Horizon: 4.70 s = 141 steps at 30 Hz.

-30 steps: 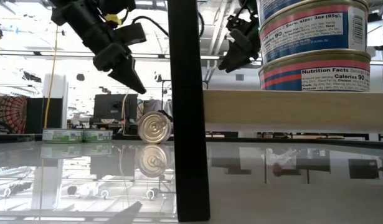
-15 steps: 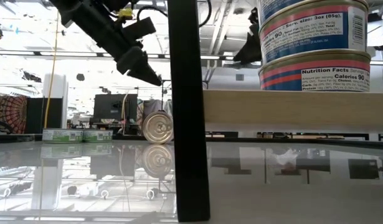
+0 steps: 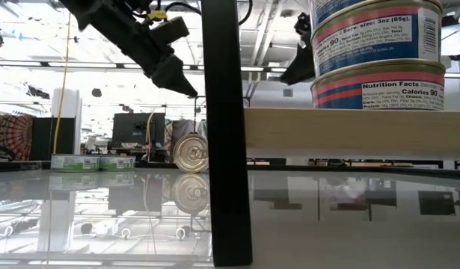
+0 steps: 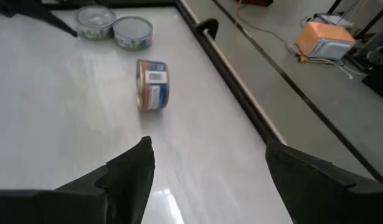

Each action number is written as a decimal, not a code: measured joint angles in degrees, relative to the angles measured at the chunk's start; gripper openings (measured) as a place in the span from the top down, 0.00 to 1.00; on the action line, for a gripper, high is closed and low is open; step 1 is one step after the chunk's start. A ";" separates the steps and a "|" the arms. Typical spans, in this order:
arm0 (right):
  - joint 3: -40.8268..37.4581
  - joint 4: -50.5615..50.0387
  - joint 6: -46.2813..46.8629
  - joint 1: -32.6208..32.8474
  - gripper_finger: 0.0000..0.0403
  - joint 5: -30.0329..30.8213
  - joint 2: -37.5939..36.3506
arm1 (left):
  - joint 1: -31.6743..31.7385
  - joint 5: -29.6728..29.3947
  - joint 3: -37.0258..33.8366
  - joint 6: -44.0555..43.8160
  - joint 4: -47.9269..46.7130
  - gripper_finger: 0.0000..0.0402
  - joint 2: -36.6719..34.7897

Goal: Stack canned seafood by type on shelf
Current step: Stack the blue pink tuna can on top of the blue pink tuna can on the shelf

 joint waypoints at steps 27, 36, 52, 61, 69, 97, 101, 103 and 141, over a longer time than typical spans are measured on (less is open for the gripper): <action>-2.67 2.44 -1.86 -0.80 0.18 0.22 -4.48 | 25.15 42.57 9.34 7.86 -7.19 0.41 10.33; -2.67 2.28 -1.99 0.19 0.18 0.20 -4.46 | 28.16 52.35 16.87 13.75 -15.05 0.41 20.21; -2.69 2.29 -2.07 0.88 0.18 0.18 -4.44 | 28.27 50.68 17.99 18.08 -22.41 0.53 23.34; -2.69 2.32 -2.04 0.88 0.18 0.17 -4.44 | 23.07 44.07 18.43 12.81 -23.99 0.59 21.09; -2.69 2.32 -1.65 0.88 0.18 -0.04 -4.44 | 21.91 35.91 19.10 1.54 -30.60 0.52 14.23; -2.71 2.26 -1.46 0.88 0.18 -2.97 -4.42 | 22.83 34.31 18.73 7.21 -39.52 0.28 20.17; -2.71 2.32 -1.50 0.88 0.18 -2.97 -4.42 | 21.42 33.58 18.75 8.36 -40.24 0.50 20.15; -2.71 2.34 -1.58 0.88 0.18 -2.97 -4.42 | 20.64 33.06 18.77 8.51 -40.27 0.57 20.04; -2.03 13.82 -6.56 10.39 0.08 -6.98 -4.24 | 6.67 42.26 24.09 12.76 5.03 0.56 5.94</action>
